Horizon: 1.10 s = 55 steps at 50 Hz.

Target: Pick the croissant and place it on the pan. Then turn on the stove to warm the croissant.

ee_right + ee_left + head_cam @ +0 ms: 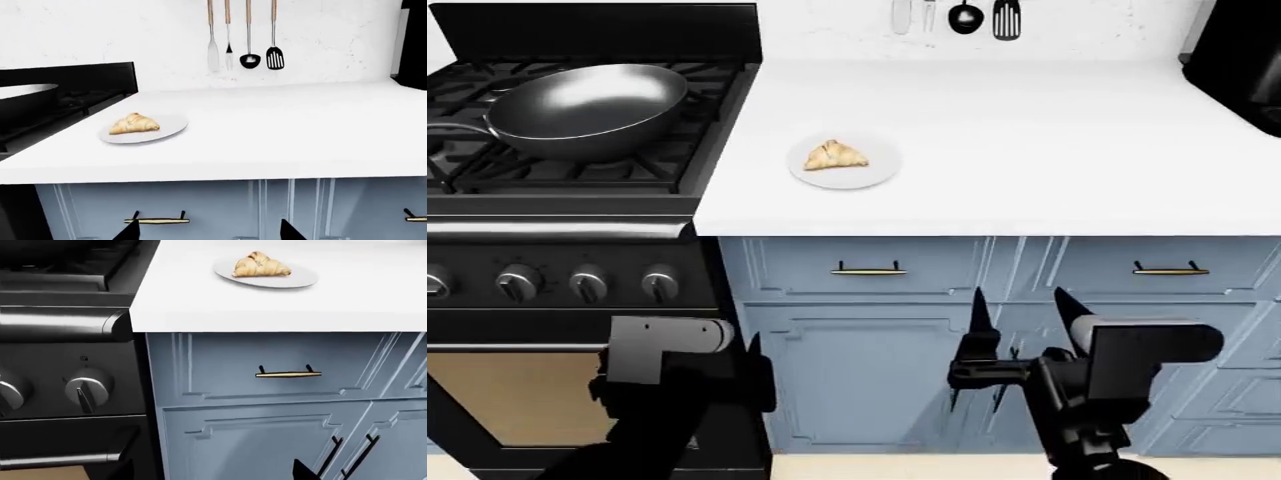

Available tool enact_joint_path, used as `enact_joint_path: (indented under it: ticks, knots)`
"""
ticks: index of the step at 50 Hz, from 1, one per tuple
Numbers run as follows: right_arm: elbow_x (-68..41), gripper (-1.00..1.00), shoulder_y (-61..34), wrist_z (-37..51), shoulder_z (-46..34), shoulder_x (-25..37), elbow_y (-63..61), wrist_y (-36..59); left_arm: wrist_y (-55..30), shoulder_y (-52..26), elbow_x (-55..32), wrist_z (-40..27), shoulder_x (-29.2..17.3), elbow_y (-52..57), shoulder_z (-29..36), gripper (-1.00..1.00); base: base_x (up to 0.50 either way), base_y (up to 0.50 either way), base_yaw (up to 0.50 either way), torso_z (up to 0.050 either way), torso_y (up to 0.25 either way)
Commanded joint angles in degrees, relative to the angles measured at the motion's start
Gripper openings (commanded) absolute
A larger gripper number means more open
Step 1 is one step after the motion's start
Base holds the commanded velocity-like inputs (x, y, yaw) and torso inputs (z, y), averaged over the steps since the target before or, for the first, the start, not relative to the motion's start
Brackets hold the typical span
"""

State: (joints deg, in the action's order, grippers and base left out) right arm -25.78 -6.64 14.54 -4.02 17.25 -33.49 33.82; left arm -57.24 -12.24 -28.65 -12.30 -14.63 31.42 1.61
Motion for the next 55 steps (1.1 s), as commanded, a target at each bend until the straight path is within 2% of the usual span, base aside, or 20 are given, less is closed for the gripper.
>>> enact_joint_path:
  ticks: [1, 10, 29, 51, 55]
  knots:
    - [-4.7, 1.0, -2.55, 1.06, 2.97, 2.72, -8.47, 6.92, -16.33, -7.69, -8.4, -1.67, -1.33, 8.22, -5.48, 1.0, 0.26, 0.0, 0.0, 0.0, 0.0]
    - [-5.76, 1.0, -2.25, 1.17, 3.63, 3.67, -10.98, 7.32, -20.6, -9.65, -10.9, -2.94, -1.22, 10.61, -7.28, 1.0, 0.48, 0.0, 0.0, 0.0, 0.0]
    - [-6.89, 1.0, -2.48, 2.0, 4.05, 4.55, -12.74, 8.18, -21.48, -10.31, -12.17, -3.83, -1.85, 11.54, -7.05, 1.0, 0.5, 0.0, 0.0, 0.0, 0.0]
    - [-6.36, 1.0, -2.69, 2.18, 3.04, 4.79, -12.08, 7.13, -19.16, -10.26, -12.18, -3.65, -3.31, 11.12, -5.13, 1.0, 0.5, 0.0, 0.0, 0.0, 0.001]
    - [-6.14, 1.0, -2.49, 1.84, 2.35, 5.23, -12.94, 6.84, -18.1, -10.45, -12.66, -2.61, -3.43, 10.29, -5.21, 1.0, 0.08, 0.0, 0.0, 0.0, 0.003]
